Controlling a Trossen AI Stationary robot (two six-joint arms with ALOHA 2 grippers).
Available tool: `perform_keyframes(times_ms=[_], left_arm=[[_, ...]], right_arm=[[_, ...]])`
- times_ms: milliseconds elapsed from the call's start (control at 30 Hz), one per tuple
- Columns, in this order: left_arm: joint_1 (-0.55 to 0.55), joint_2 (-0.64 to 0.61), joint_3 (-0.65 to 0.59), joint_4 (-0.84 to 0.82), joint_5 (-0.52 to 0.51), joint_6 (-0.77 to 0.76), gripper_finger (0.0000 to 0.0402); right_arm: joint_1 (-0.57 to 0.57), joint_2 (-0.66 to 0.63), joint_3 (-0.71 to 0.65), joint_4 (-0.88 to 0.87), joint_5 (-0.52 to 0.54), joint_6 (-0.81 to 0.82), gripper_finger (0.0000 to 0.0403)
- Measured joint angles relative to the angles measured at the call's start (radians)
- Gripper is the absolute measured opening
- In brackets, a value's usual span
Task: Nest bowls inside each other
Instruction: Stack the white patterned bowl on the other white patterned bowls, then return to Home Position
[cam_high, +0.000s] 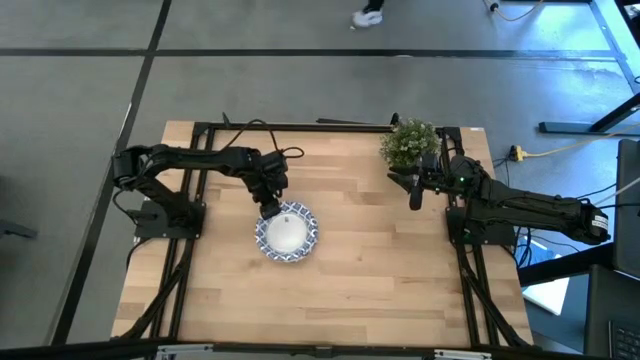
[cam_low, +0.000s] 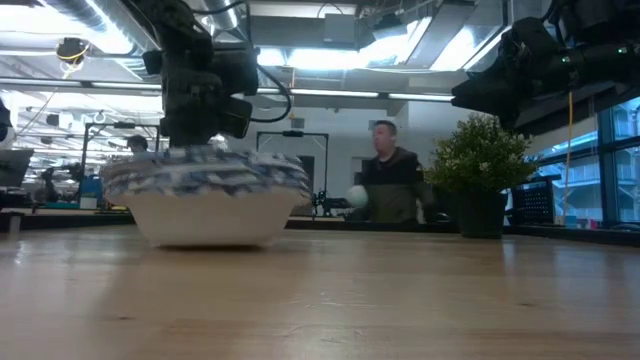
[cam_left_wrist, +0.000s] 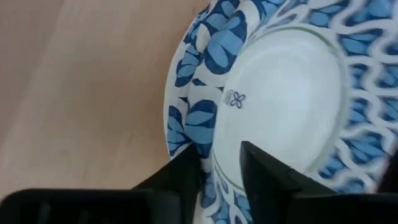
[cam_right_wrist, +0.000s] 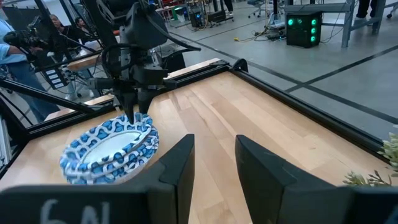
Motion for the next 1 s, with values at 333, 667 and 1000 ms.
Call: perform_keyframes(times_ms=[333, 667, 1000], left_arm=[[-0.008, -0.014, 0.0, 0.053, -0.09, 0.045, 0.0163], [0.018, -0.179, 0.001, 0.156, -0.094, 0.055, 0.0163], [0.085, -0.546, 0.002, 0.258, -0.23, 0.153, 0.0162]], right_arm=[[0.0, 0.0, 0.0, 0.0, 0.0, 0.0, 0.0117], [0.0, 0.0, 0.0, 0.0, 0.0, -0.005, 0.0117], [0.0, -0.002, 0.0, 0.001, 0.001, -0.031, 0.0117]])
